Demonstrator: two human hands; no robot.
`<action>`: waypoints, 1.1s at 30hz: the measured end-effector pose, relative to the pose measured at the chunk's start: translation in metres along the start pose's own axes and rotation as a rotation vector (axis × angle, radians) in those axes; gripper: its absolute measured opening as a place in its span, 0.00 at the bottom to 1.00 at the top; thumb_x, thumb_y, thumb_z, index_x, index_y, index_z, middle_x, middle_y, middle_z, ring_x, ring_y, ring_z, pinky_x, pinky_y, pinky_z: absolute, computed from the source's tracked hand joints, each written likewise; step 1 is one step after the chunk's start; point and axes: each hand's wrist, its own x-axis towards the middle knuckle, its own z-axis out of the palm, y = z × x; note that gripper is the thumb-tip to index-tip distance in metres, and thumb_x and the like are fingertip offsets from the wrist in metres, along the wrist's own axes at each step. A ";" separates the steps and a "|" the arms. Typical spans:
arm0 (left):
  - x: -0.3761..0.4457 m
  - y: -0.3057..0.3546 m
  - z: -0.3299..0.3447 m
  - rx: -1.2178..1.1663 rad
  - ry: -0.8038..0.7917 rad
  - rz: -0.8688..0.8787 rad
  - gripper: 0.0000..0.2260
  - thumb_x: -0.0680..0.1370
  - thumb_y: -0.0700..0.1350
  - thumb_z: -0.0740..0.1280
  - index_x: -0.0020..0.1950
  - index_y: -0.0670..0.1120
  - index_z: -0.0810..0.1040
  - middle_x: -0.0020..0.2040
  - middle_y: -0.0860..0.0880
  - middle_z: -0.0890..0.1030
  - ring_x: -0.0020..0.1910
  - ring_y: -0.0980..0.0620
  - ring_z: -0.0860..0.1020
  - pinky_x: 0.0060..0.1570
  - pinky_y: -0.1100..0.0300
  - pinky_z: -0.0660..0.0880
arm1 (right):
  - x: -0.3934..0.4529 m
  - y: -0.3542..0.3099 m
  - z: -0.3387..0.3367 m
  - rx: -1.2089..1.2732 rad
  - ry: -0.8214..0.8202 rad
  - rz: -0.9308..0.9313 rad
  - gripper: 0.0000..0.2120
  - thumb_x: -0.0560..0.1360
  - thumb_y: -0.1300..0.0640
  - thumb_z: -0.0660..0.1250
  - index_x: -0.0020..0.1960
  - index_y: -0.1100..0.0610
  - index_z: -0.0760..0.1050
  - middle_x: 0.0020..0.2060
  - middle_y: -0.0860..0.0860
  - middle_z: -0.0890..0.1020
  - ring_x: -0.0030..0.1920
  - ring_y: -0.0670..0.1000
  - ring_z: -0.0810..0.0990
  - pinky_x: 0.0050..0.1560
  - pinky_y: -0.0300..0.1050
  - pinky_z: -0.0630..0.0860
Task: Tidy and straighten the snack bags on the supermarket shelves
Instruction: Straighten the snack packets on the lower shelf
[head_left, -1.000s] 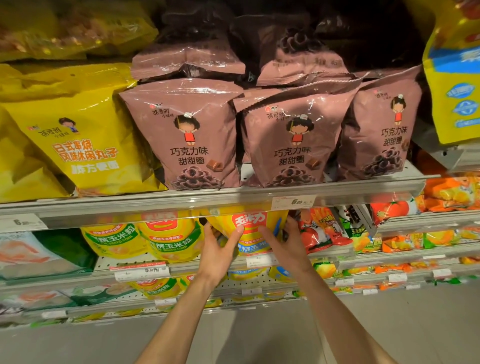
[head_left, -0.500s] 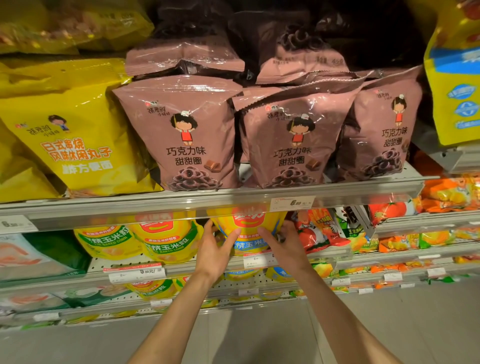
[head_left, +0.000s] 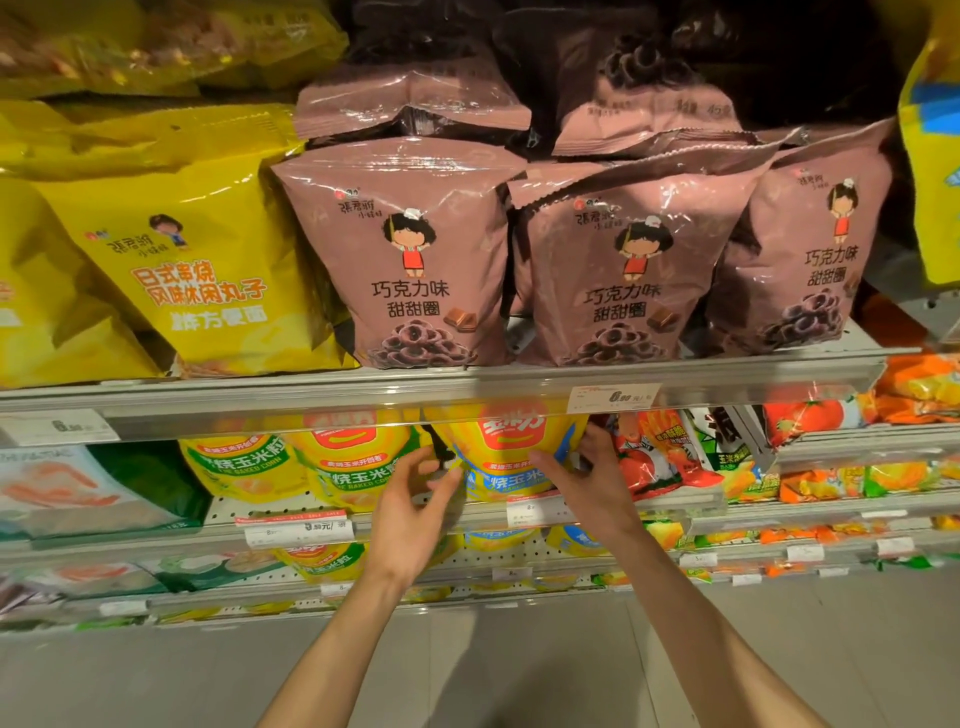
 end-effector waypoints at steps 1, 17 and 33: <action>-0.003 -0.005 -0.007 0.013 0.075 0.013 0.13 0.77 0.58 0.72 0.57 0.56 0.76 0.49 0.58 0.83 0.48 0.64 0.81 0.43 0.69 0.76 | 0.000 0.000 0.000 0.009 0.000 -0.006 0.26 0.70 0.50 0.80 0.64 0.45 0.73 0.57 0.42 0.85 0.60 0.40 0.82 0.55 0.35 0.79; 0.010 -0.016 -0.067 0.029 0.355 -0.053 0.48 0.73 0.62 0.75 0.84 0.49 0.53 0.82 0.49 0.60 0.80 0.48 0.60 0.78 0.44 0.62 | -0.002 -0.005 0.004 -0.013 -0.019 0.043 0.25 0.73 0.50 0.78 0.67 0.49 0.73 0.60 0.46 0.84 0.62 0.47 0.81 0.64 0.48 0.77; -0.053 0.017 -0.064 -0.094 0.224 -0.147 0.13 0.82 0.48 0.69 0.65 0.51 0.73 0.52 0.53 0.84 0.56 0.46 0.82 0.63 0.45 0.77 | -0.063 -0.026 -0.026 -0.003 0.064 0.135 0.04 0.81 0.61 0.69 0.55 0.58 0.80 0.45 0.51 0.87 0.45 0.46 0.85 0.55 0.44 0.81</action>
